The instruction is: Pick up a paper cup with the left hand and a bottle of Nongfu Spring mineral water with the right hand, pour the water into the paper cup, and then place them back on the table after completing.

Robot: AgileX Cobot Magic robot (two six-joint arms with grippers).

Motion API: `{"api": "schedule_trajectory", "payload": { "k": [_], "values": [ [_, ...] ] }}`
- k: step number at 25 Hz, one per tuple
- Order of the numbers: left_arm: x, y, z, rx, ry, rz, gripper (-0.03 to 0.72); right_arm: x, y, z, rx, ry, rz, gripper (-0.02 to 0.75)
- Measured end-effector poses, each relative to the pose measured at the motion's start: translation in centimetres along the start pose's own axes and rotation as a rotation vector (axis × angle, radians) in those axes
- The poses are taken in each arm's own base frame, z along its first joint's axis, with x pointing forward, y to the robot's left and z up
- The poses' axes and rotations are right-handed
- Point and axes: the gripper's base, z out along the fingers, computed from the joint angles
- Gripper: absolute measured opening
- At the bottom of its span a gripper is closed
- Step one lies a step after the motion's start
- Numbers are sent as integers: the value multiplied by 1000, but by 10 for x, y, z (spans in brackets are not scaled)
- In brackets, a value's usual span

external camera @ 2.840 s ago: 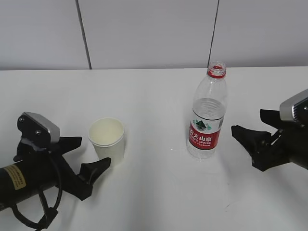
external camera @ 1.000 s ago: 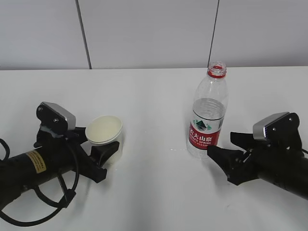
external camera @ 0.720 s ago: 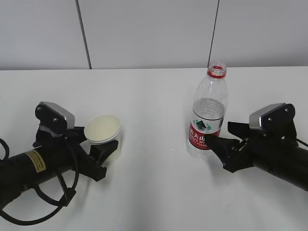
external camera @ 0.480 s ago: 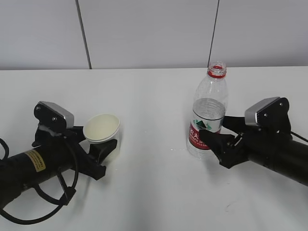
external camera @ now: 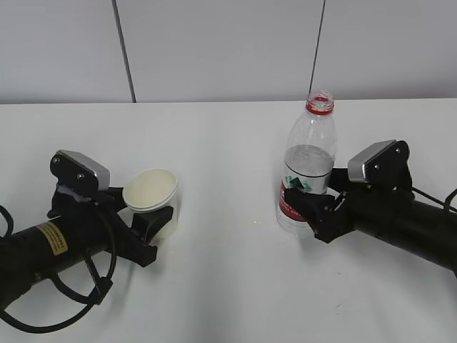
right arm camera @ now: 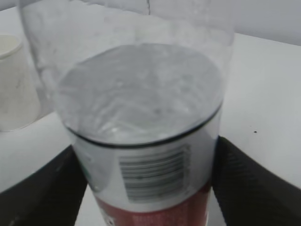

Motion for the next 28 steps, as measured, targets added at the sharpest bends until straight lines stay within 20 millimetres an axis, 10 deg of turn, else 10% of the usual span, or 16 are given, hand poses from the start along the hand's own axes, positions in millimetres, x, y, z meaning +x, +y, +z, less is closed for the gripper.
{"api": "schedule_trajectory", "payload": {
  "k": [28],
  "values": [
    [-19,-12,12,209,61,78,438,-21,-16,26,-4,-49,-328,398]
  ]
}}
